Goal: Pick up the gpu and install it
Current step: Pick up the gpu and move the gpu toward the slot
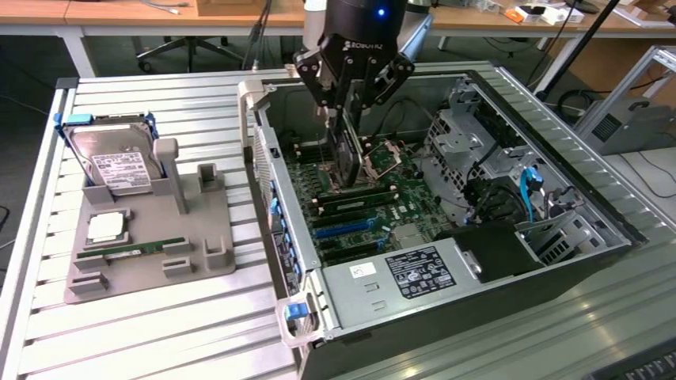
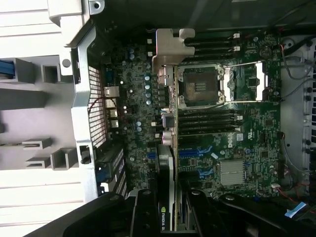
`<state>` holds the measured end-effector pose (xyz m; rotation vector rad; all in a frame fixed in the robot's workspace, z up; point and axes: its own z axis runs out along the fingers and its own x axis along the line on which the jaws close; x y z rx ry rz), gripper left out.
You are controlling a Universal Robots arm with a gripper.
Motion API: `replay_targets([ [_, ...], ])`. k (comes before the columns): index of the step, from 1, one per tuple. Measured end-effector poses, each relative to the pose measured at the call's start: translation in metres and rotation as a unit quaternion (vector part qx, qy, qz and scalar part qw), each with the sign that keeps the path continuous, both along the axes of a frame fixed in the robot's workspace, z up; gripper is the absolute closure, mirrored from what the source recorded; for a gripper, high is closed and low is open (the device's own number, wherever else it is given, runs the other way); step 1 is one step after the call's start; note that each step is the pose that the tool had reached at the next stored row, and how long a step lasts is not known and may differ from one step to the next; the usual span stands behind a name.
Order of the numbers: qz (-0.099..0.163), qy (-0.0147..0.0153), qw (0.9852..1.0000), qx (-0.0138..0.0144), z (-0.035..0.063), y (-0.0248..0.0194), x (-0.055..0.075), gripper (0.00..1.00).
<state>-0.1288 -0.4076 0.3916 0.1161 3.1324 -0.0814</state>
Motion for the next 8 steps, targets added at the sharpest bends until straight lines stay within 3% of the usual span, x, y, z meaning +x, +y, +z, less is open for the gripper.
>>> replay_targets([
  [8,0.000,0.0000,1.0000,-0.0011,-0.0019,-0.0004,0.0019,0.73],
])
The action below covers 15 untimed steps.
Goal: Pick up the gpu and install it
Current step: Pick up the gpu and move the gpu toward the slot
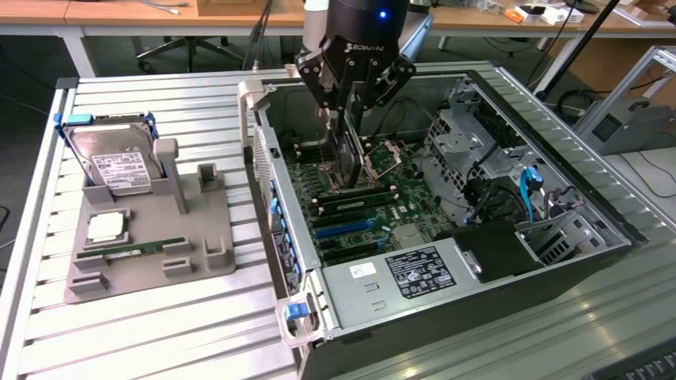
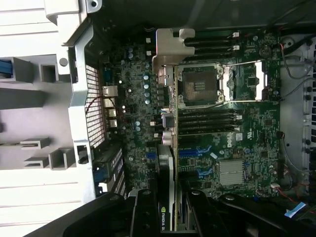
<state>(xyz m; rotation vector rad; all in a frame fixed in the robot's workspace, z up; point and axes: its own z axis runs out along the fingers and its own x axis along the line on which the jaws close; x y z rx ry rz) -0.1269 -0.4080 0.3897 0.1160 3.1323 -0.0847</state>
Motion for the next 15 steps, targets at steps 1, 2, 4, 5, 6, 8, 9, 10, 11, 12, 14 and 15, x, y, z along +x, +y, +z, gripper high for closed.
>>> replay_targets([
  [1,0.000,0.0000,1.0000,-0.0002,-0.0002,0.0000,0.0002,0.73],
  [2,0.000,0.0000,1.0000,-0.0003,-0.0004,-0.0001,0.0004,0.73],
  [4,0.000,0.0000,1.0000,-0.0005,-0.0009,-0.0001,0.0008,0.73],
  [5,0.000,0.0000,1.0000,-0.0006,-0.0011,-0.0002,0.0009,0.73],
  [6,0.000,0.0000,1.0000,-0.0008,-0.0013,-0.0002,0.0011,0.73],
  [8,0.000,0.0000,1.0000,-0.0010,-0.0018,-0.0003,0.0015,0.73],
  [9,0.000,0.0000,1.0000,-0.0012,-0.0021,-0.0003,0.0017,0.73],
  [10,0.000,0.0000,1.0000,-0.0013,-0.0022,-0.0003,0.0019,0.73],
  [11,0.000,0.0000,1.0000,-0.0014,-0.0025,-0.0004,0.0021,0.73],
  [12,0.000,0.0000,1.0000,-0.0016,-0.0028,-0.0004,0.0023,0.73],
  [14,0.000,0.0000,1.0000,-0.0018,-0.0032,-0.0005,0.0027,0.73],
  [15,0.000,0.0000,1.0000,-0.0018,-0.0034,-0.0006,0.0029,0.73],
])
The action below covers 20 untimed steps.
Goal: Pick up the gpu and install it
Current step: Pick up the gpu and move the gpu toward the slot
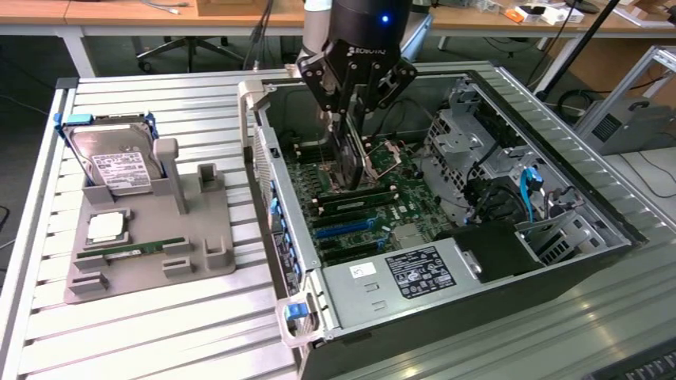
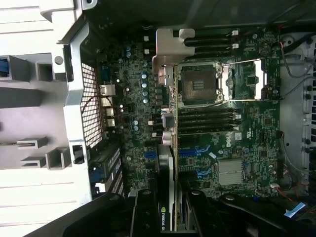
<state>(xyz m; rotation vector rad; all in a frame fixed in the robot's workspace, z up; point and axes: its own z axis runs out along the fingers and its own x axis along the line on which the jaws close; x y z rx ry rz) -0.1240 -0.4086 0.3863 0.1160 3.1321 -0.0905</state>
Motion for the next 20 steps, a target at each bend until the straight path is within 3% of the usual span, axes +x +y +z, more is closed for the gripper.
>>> replay_targets([
  [20,0.000,0.0000,1.0000,-0.0020,-0.0046,-0.0010,0.0028,0.73],
])
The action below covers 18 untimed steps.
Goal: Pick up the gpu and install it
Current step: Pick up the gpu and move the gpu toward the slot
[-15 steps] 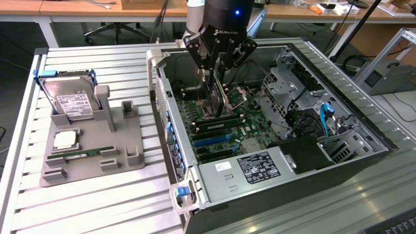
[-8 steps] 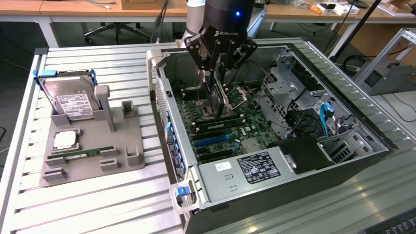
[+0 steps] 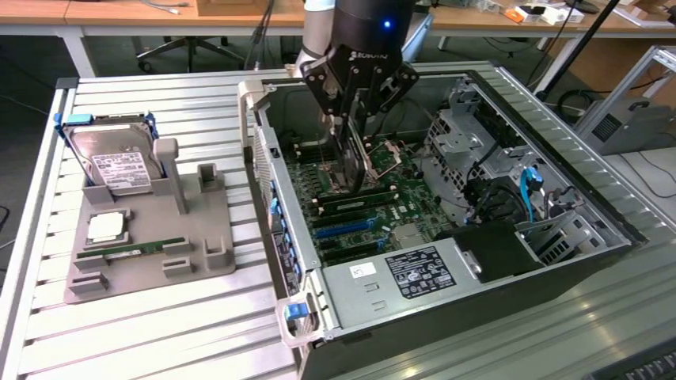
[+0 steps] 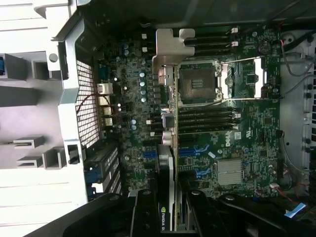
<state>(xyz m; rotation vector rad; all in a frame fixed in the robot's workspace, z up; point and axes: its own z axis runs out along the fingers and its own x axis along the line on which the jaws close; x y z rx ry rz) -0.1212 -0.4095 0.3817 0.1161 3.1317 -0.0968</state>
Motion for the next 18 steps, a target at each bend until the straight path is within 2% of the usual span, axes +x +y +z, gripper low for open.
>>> replay_targets([
  [18,0.000,0.0000,1.0000,-0.0009,-0.0071,-0.0012,0.0101,0.73],
])
